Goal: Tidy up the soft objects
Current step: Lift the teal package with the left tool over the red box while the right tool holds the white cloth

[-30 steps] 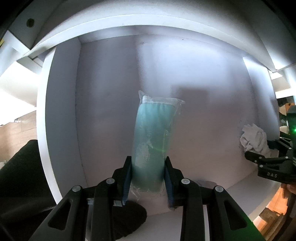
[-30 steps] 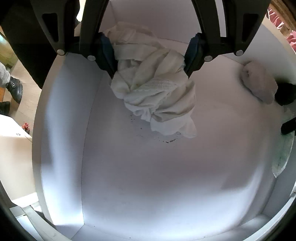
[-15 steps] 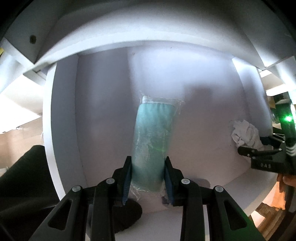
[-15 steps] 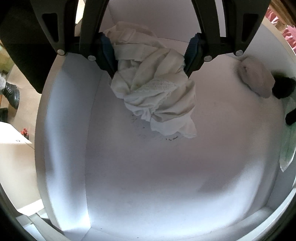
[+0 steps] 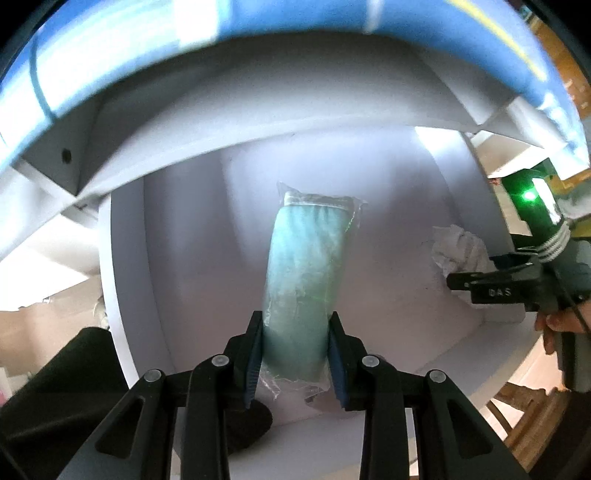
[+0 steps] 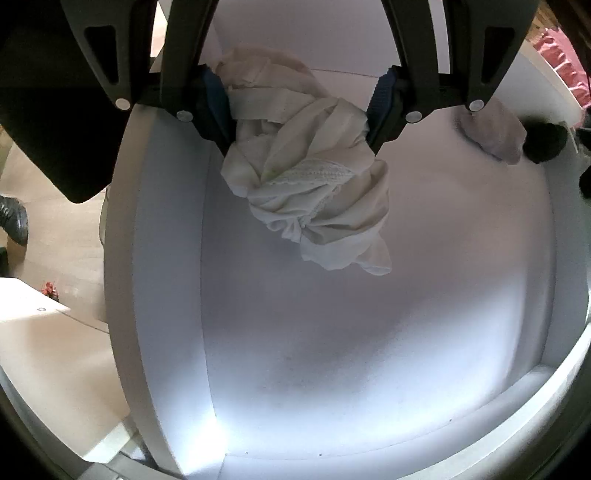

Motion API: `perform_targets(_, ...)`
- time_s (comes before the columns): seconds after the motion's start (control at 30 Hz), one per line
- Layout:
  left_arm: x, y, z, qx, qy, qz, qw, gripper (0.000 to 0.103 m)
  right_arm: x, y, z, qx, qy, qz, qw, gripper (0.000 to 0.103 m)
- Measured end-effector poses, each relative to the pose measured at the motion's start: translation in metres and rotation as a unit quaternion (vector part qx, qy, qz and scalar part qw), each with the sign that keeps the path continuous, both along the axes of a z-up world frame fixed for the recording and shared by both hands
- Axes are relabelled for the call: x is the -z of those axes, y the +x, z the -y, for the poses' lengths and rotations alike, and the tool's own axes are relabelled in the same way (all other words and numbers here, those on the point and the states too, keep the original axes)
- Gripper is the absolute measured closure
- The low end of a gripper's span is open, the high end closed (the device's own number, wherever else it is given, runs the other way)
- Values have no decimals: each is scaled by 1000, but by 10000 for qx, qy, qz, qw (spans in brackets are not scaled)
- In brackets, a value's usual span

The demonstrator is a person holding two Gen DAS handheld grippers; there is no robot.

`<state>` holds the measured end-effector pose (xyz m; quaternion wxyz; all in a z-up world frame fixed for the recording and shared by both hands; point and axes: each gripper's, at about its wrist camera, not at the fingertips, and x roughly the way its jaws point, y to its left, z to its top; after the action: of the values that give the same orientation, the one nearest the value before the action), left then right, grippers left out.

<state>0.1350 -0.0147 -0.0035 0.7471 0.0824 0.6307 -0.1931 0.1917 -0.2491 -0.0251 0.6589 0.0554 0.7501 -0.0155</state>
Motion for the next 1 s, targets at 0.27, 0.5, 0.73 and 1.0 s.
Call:
perform_targets(0.27,-24,-13,9,488,60,253,9985,71,2,1,7,117,75,-18,9999,39)
perform_targets(0.5,-62,-26,23,841,-124,498,9951,71,7,-1,13,160,138,-34,9998,39)
perform_targets(0.73,-103,-40,31,1067,-439,800,9901,71,6,0,17,161,135,-50,9998,39)
perform_targets(1.0,-162,-42,33,1109,-946,1123,9829,71,9,0,17,151,139,-60,9998,39)
